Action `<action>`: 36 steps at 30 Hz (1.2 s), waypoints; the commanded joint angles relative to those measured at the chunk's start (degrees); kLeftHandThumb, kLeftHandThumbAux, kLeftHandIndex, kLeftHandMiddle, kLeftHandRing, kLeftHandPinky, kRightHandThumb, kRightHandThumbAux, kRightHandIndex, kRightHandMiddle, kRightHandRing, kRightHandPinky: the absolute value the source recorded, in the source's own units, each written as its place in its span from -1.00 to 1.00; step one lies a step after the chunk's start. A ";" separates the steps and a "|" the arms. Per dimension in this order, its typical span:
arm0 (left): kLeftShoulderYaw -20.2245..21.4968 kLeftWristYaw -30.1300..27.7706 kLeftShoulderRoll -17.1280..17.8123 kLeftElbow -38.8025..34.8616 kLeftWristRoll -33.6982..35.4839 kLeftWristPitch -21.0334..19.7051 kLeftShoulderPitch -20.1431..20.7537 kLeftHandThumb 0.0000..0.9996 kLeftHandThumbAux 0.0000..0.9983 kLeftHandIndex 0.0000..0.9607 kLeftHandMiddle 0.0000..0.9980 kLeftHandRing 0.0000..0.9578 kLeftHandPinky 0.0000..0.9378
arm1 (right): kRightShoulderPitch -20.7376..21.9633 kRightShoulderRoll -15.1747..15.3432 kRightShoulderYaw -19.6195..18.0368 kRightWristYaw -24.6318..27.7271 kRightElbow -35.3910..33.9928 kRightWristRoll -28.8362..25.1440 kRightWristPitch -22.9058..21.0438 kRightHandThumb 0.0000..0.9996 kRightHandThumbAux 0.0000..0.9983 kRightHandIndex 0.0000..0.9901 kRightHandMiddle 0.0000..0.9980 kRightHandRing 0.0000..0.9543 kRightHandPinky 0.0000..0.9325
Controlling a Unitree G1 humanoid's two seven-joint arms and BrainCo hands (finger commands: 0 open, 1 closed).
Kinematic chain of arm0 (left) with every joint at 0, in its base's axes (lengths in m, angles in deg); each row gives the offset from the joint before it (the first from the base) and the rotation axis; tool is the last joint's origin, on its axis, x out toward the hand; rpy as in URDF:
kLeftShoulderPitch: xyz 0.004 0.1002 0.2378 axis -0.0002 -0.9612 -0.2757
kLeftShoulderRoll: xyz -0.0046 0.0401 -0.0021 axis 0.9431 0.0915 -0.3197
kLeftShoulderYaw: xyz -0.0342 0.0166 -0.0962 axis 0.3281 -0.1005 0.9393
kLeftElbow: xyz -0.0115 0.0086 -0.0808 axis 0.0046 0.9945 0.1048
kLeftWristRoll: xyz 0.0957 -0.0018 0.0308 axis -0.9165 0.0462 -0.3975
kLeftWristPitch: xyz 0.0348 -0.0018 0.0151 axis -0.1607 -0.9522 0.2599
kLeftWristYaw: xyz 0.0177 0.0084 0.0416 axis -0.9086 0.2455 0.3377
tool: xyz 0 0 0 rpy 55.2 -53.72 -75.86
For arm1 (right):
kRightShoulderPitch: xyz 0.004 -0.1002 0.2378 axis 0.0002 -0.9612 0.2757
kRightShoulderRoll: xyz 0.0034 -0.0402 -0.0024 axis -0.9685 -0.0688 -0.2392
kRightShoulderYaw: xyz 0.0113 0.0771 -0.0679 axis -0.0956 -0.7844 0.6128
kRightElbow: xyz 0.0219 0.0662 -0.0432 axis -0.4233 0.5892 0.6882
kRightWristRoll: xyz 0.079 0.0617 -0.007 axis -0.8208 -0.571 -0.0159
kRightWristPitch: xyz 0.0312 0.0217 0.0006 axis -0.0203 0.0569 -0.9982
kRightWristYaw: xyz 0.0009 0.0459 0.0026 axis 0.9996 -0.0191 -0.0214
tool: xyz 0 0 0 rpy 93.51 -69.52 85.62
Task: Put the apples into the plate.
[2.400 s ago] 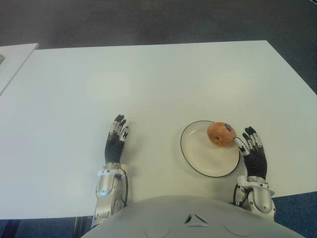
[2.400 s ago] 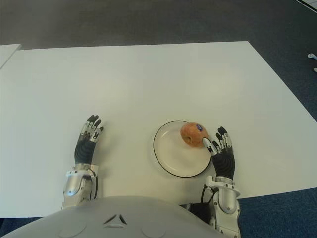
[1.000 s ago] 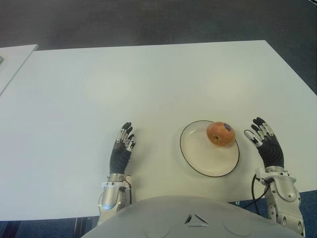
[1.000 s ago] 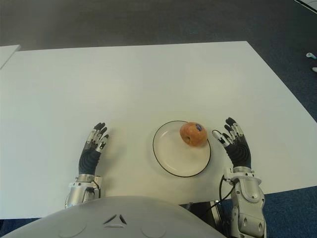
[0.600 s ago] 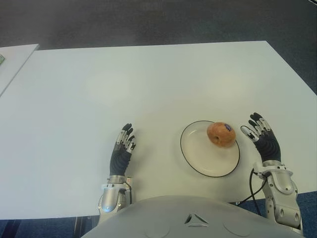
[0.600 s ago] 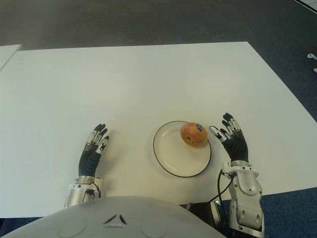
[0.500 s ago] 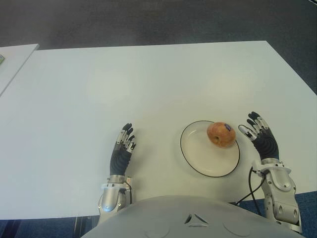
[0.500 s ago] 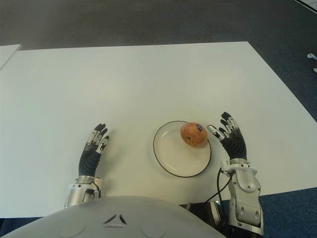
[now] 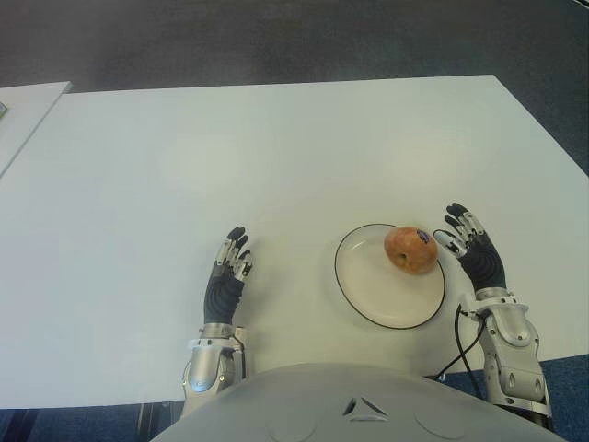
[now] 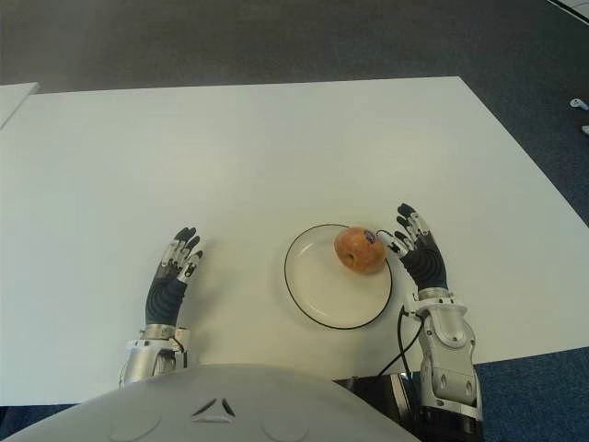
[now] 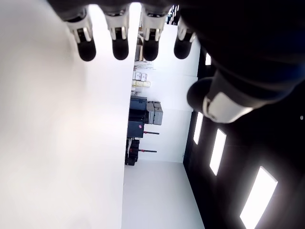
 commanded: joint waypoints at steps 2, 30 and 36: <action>1.17 0.41 0.07 2.21 0.35 0.23 1.81 -0.89 0.02 -0.91 -0.97 -1.00 -1.00 | 0.70 -0.67 0.93 -0.61 1.18 0.70 1.54 -1.00 0.10 -1.00 -0.92 -0.98 -1.00; 2.62 3.59 -0.40 -2.83 -1.04 -4.22 1.91 -0.84 0.10 -0.89 -0.97 -0.99 -0.95 | 2.90 -4.50 4.44 -4.55 2.56 1.89 2.47 -0.99 0.04 -1.00 -0.93 -1.00 -1.00; 3.08 3.50 -0.59 -2.75 -0.99 -2.51 1.17 -0.83 0.07 -0.90 -0.97 -0.99 -0.95 | 3.41 -4.35 4.83 -4.49 2.86 2.33 2.08 -0.99 0.03 -1.00 -0.92 -1.00 -1.00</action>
